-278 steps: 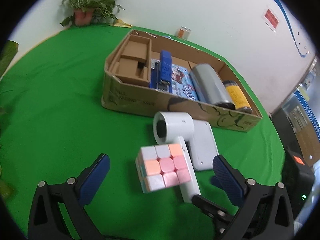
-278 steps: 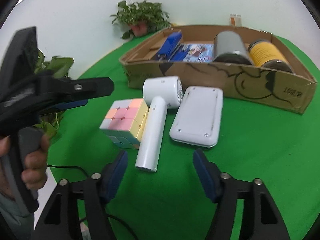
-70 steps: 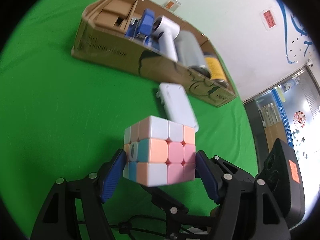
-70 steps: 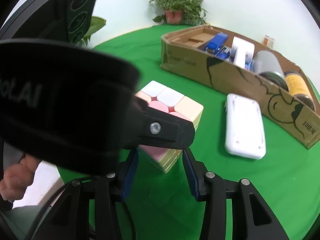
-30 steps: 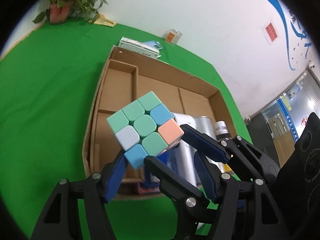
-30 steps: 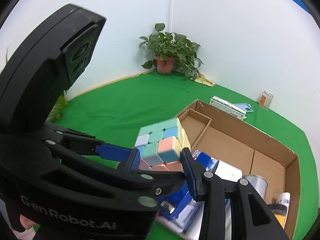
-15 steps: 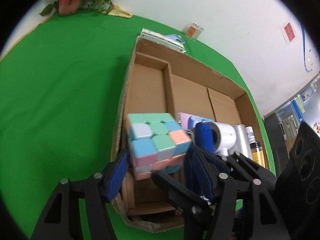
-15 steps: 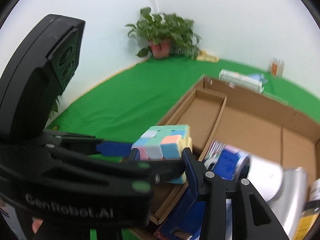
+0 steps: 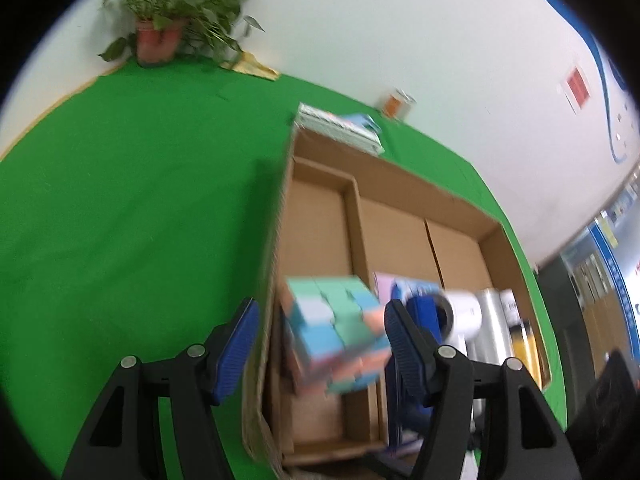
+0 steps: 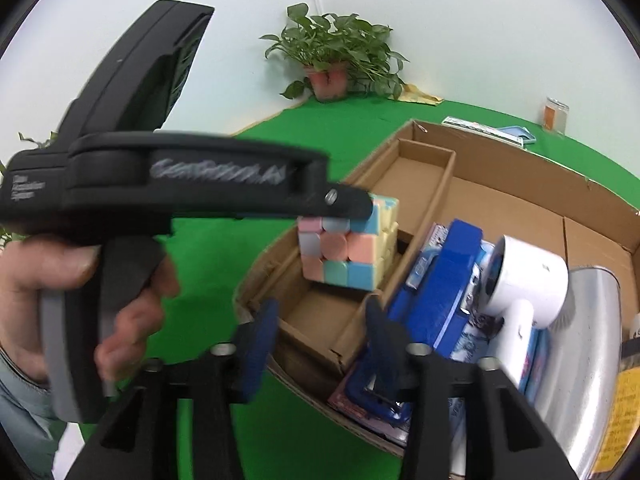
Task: Organize rigid objects
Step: 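Open both tools and move to the white rectangular case, then grasp the white rectangular case with the right tool while the left tool grips it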
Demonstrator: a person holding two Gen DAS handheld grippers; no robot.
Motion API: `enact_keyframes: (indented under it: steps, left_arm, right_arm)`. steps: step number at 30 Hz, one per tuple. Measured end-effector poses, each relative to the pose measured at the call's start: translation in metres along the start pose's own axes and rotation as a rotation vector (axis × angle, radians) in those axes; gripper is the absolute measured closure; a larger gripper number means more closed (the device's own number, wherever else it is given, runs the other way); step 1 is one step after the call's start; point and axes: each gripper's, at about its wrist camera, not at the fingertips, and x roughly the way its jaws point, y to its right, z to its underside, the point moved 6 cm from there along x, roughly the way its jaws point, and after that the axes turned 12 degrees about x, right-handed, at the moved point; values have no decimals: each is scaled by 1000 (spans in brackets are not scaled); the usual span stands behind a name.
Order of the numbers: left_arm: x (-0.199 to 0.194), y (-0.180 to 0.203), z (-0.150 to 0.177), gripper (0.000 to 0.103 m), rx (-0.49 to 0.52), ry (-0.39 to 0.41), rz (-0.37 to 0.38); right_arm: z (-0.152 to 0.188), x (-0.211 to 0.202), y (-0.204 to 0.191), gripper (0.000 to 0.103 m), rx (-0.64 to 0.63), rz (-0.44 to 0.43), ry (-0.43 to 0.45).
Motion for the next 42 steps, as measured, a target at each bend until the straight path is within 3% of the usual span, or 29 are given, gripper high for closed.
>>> enact_keyframes:
  steps: [2, 5, 10, 12, 13, 15, 16, 18, 19, 20, 22, 30, 32, 37, 40, 42]
  left_arm:
    - [5, -4, -7, 40, -8, 2, -15]
    - [23, 0, -4, 44, 65, -70, -64]
    - [18, -3, -2, 44, 74, -47, -73]
    - [12, -3, -2, 44, 91, -43, -136]
    - [6, -1, -2, 45, 106, -44, -160]
    - [-13, 3, 1, 45, 113, -14, -177]
    - [-25, 8, 3, 44, 121, 23, -164]
    - [-58, 26, 16, 27, 168, 121, -130]
    - [-71, 33, 24, 8, 183, 156, -151]
    - [-81, 39, 32, 1, 189, 185, -177]
    - [-97, 53, 57, 1, 215, 219, -193]
    - [-76, 101, 157, 1, 190, 77, -94]
    - [-67, 109, 169, 1, 169, 38, -46]
    - [-52, 131, 186, 1, 150, -50, 72]
    - [-46, 137, 191, 1, 97, -98, 163]
    - [-42, 145, 199, 1, 59, -145, 264]
  right_arm:
    - [0, -9, -2, 75, 1, -17, 16]
    - [8, -17, -3, 75, 4, -33, 12]
    - [33, -35, 3, 75, 20, -24, 8]
    - [43, -42, 10, 73, 37, 8, 10]
    - [47, -46, 13, 66, 37, 42, 14]
    - [56, -59, 19, 31, 32, 106, 53]
    - [58, -66, 22, 24, 34, 117, 79]
    - [66, -84, 33, 12, 49, 156, 138]
    - [72, -93, 43, 11, 70, 187, 157]
    - [77, -98, 51, 10, 91, 203, 160]
    - [94, -104, 74, 10, 151, 230, 128]
    - [151, -94, 119, 10, 182, 277, -55]
    - [162, -89, 120, 12, 180, 256, -85]
    - [174, -81, 104, 38, 87, 254, -92]
    - [177, -85, 99, 39, 134, 226, -94]
    - [183, -90, 93, 39, 189, 169, -112]
